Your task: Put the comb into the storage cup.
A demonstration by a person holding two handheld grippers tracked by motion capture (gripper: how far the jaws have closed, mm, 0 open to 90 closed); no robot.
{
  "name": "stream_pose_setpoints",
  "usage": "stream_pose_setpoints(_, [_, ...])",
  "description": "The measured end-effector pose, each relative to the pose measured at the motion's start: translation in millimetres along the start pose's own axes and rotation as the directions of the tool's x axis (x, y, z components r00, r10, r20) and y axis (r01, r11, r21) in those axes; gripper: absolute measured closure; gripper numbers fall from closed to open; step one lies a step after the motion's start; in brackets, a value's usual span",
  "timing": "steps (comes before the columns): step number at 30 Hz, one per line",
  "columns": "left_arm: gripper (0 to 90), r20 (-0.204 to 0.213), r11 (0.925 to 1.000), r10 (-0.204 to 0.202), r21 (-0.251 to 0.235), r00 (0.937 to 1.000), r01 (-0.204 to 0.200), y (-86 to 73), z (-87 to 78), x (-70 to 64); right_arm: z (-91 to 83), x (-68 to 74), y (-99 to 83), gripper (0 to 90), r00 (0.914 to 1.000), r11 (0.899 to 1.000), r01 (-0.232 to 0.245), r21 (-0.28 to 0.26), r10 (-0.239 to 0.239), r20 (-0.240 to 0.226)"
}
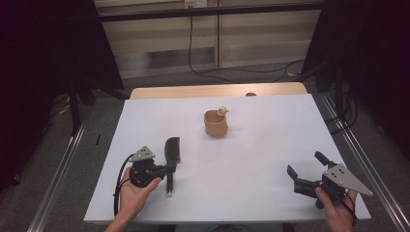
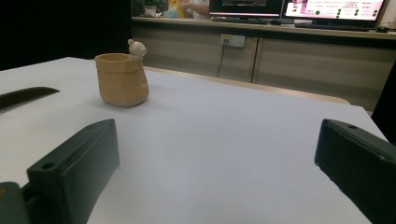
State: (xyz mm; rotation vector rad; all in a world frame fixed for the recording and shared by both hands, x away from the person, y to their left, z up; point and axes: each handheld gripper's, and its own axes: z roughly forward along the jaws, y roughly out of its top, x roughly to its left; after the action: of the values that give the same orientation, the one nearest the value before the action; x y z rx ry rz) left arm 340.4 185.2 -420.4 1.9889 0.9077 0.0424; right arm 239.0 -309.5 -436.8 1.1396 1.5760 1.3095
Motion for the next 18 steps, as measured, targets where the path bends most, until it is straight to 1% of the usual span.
stream_pose_setpoints(1, [90.0,-0.001,0.9999,-0.010,0.005,0.9999,0.010,0.1,0.8,-0.3,0.0,0.1,-0.1,0.0,1.0000,1.000,0.000,0.001,0.000,-0.003])
stream_pose_setpoints(2, [90.0,-0.009,0.9998,-0.007,0.017,0.9999,0.007,0.4,1.5,-0.9,0.1,0.2,-0.2,0.0,1.0000,1.000,0.001,0.002,-0.001,-0.004])
stream_pose_setpoints(4, [90.0,-0.002,0.9990,-0.014,0.042,0.9999,0.014,0.7,3.0,-1.7,0.2,0.4,-0.2,0.0,1.0000,1.000,0.002,0.002,-0.002,-0.005])
stream_pose_setpoints(5, [90.0,0.006,0.9977,-0.013,0.066,0.9999,0.013,0.9,4.4,-2.8,0.4,0.4,-0.3,0.0,1.0000,1.000,0.003,0.002,-0.003,-0.006])
stream_pose_setpoints(7, [90.0,-0.003,0.9957,-0.003,0.092,1.0000,0.004,0.4,7.6,-6.4,0.6,0.2,-0.4,0.0,1.0000,1.000,0.005,0.003,-0.005,-0.005])
stream_pose_setpoints(8, [90.0,0.008,0.9937,0.005,0.112,1.0000,-0.006,0.3,9.0,-7.4,0.8,0.2,-0.4,0.0,1.0000,1.000,0.004,0.004,-0.004,-0.004])
stream_pose_setpoints(9, [90.0,0.004,0.9927,0.011,0.120,0.9999,-0.012,-0.2,10.9,-9.2,0.8,0.1,-0.4,0.0,1.0000,1.000,0.005,0.004,-0.005,-0.005])
stream_pose_setpoints(13, [90.0,0.001,0.9845,0.033,0.172,0.9995,-0.032,-2.1,16.8,-12.3,0.9,0.3,-0.4,0.0,0.9999,1.000,0.007,0.003,-0.007,-0.007])
stream_pose_setpoints(15, [90.0,-0.005,0.9827,0.032,0.183,0.9995,-0.030,-3.0,18.4,-12.5,0.8,0.3,-0.4,0.0,0.9999,1.000,0.007,0.001,-0.007,-0.008])
stream_pose_setpoints(17, [90.0,-0.002,0.9810,0.036,0.191,0.9994,-0.035,-3.1,19.4,-12.7,0.7,0.4,-0.4,0.0,0.9999,1.000,0.008,0.002,-0.008,-0.007])
stream_pose_setpoints(18, [90.0,-0.004,0.9812,0.033,0.190,0.9995,-0.031,-3.4,20.1,-13.2,0.7,0.2,-0.4,0.0,0.9999,1.000,0.009,0.002,-0.009,-0.009])
